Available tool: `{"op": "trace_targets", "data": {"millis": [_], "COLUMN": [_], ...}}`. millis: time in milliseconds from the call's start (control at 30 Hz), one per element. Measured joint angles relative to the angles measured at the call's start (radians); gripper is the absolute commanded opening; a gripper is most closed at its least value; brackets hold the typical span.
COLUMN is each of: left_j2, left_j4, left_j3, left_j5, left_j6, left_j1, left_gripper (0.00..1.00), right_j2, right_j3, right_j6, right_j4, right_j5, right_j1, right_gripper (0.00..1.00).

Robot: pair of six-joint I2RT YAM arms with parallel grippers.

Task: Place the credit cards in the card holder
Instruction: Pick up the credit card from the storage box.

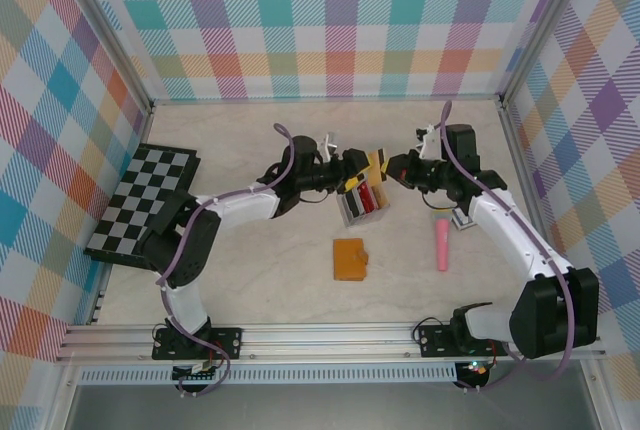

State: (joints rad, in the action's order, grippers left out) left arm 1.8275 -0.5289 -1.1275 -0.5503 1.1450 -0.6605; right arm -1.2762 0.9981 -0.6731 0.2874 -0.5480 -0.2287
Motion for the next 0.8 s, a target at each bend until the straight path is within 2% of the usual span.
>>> {"op": "trace_targets", "data": {"millis": [300,367,600,733,800], "left_j2": [0.008,0.008,0.008,0.008,0.008], "left_j4": [-0.122,-0.137,-0.147,-0.139,-0.127], "left_j3": [-0.003,-0.003,-0.011,-0.018,-0.027], "left_j5": [-0.035,-0.035,-0.064,-0.117,-0.149], "left_j6": [0.073,0.077,0.061,0.039,0.031], "left_j1": [0.0,0.002,0.002,0.002,0.002], "left_gripper": [0.08,0.0,0.0,0.0,0.0], "right_j2": [-0.006,-0.016,-0.038,-0.043,-0.055], "right_j3": [-0.004,-0.006,-0.007,-0.007,-0.007], "right_j6": [-0.054,-0.06,-0.049,-0.023,-0.009], "right_j4": [-0.034,-0.033,-0.014,-0.009,-0.01], "right_j5": [-0.039,-0.049,-0.12,-0.194,-0.232], "right_j1": [0.026,0.039,0.08,0.119,0.135], "right_gripper": [0.06,0.09,0.26,0.26,0.21]}}
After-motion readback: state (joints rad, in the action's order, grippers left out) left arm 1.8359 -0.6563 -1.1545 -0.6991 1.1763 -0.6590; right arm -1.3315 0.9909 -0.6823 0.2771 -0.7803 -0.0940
